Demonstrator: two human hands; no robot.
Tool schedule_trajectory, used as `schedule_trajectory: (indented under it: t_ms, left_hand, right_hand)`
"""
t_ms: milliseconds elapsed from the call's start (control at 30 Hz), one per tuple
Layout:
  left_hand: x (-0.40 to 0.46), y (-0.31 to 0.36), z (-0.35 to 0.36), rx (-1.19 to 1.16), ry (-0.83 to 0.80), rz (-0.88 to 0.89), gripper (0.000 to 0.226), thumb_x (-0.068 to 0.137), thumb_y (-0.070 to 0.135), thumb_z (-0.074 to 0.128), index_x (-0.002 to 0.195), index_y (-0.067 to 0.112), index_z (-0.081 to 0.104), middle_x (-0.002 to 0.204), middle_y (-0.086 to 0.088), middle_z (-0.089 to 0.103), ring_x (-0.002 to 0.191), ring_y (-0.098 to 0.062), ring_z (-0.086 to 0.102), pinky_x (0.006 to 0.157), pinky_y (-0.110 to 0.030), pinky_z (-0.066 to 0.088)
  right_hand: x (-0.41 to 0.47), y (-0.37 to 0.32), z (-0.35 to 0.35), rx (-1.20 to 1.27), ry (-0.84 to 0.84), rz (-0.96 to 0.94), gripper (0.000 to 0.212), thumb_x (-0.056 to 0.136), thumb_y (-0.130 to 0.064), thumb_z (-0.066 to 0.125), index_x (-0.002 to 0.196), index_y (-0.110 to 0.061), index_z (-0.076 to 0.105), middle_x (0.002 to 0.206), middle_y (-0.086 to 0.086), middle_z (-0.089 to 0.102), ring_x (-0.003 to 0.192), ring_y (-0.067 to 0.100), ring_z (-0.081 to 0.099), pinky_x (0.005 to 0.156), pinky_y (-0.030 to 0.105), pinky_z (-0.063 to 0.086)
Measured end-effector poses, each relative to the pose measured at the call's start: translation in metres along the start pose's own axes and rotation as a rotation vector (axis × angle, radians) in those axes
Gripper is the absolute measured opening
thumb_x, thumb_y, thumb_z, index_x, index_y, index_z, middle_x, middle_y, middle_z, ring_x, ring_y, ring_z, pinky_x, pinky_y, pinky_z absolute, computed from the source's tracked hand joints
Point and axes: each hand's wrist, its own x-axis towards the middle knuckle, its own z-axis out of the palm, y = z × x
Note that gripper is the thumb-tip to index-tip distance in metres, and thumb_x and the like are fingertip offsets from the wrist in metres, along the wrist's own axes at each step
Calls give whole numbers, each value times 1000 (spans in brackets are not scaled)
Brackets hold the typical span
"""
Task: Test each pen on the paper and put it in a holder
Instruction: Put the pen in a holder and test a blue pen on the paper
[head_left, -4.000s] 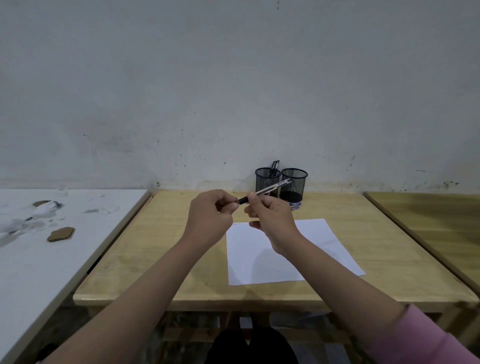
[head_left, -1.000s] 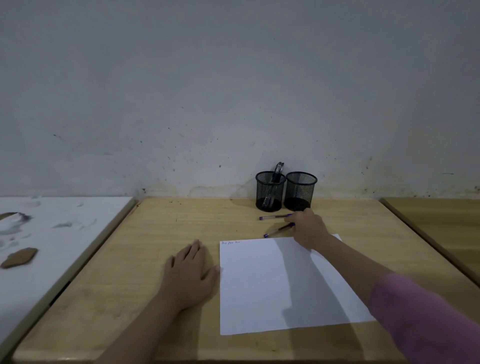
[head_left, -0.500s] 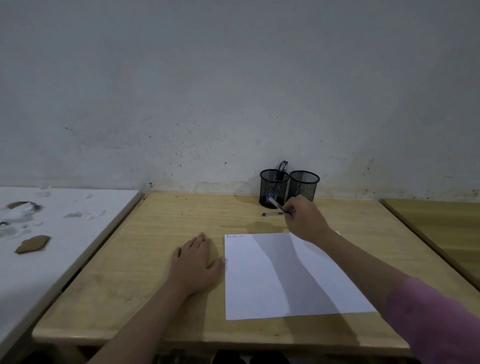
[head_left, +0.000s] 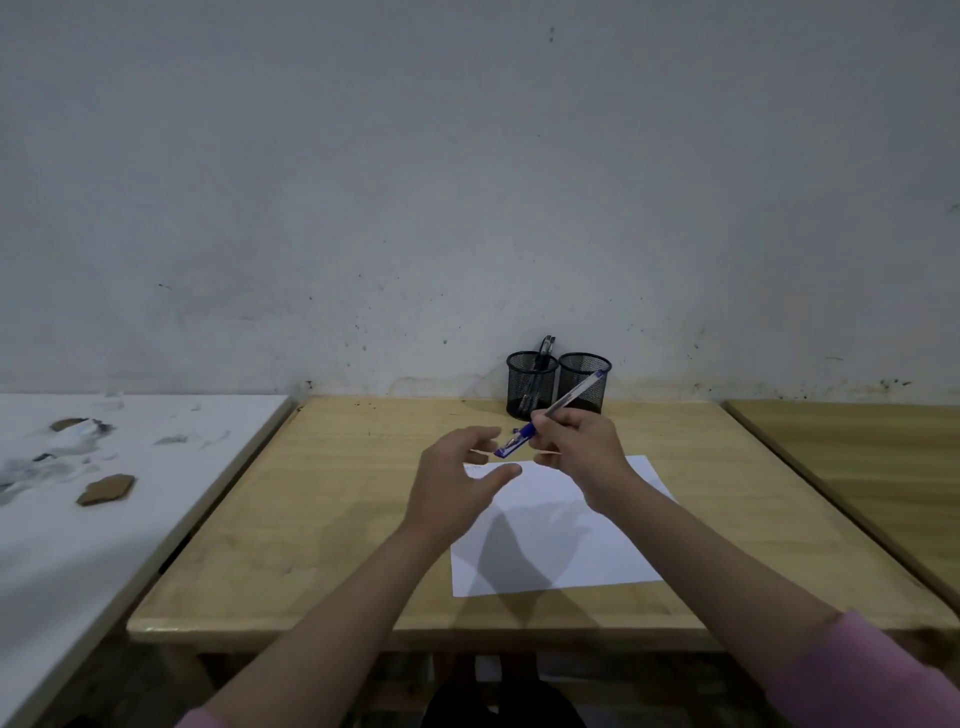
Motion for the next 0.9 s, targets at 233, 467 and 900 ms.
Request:
schedule_trajectory:
  t_ms: [233,467,900]
  left_hand:
    - [-1,23,6,-1,89,44,11,77,14,72,87,11,73,76,-1,69,68,-9,60,63,-16,47]
    - [3,39,11,40,52,31,11,81,16,68,81,6,73,61,-2,64,55,-13,55,56,-25,45]
    - [-20,-42,-53,318,155,-223,9,76,14,70,82,8,74,73,-3,70,74,-21,65,69,-27,46]
  right_hand:
    - [-14,-13,2,-28,-19,-24,16,90,-12,61,77,-6,66,65,4,62,61,11,57,61,26,51]
    - [-3,-11,0,167,1,67,20,89,-5,61,69,-1,60,57,7,54,52,16,49,65,32,48]
    - [34,-4,-80,343,578,257,21,86,-7,64,71,-7,50,69,7,56,59,11,53,76,30,52]
